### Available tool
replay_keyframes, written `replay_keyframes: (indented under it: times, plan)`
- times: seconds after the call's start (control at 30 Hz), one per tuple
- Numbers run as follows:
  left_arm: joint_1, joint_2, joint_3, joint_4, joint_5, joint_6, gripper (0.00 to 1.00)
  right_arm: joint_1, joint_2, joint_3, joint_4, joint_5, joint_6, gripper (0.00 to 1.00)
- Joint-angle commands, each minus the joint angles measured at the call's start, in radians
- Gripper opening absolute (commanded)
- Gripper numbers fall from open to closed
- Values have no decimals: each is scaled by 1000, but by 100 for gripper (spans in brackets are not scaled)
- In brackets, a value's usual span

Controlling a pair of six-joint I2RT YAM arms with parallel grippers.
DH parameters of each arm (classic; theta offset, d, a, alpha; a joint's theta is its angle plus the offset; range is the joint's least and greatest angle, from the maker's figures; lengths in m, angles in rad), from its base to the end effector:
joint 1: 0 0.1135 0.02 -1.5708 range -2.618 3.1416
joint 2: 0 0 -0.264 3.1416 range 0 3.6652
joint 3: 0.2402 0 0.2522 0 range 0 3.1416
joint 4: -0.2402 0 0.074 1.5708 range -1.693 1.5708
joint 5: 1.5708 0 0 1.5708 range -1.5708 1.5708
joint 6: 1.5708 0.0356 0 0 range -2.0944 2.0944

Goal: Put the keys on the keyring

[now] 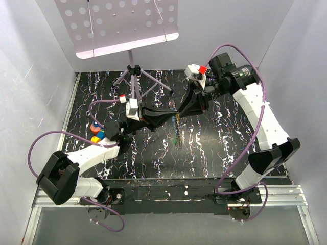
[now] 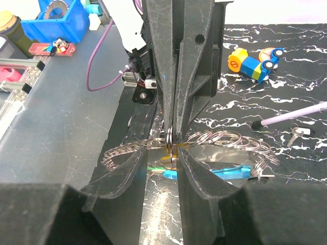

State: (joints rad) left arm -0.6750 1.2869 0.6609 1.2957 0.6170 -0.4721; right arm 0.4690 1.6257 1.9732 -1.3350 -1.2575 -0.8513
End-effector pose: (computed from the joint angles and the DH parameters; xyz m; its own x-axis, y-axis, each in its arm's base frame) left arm 0.1905 -0.1789 0.3360 0.0388 -0.5061 -0.8616 0.9897 0.1382 -0.0367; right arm 0.2444 0.1618 0.4460 -0.0343 -0.2773 -0.9602 -0.9598 -0.2586 0.1090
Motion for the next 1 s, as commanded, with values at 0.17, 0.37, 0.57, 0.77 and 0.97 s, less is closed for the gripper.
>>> replay_keyframes:
  times: [0.17, 0.37, 0.57, 0.77, 0.97]
  plan:
    - [0, -1, 19, 71, -33, -7, 0, 17, -6, 23, 7, -6, 3, 31]
    - [3, -1, 20, 70, -39, -10, 0, 23, 3, 27, 14, -3, 14, 26]
    - [0, 6, 22, 65, -45, -16, 0, 26, 3, 29, 23, 1, 23, 15]
    - [3, 19, 25, 62, -54, -40, 0, 28, 6, 32, 19, 4, 20, 1]
    - [2, -23, 8, 14, -57, -54, 24, 23, -10, 23, 5, 39, 32, 1]
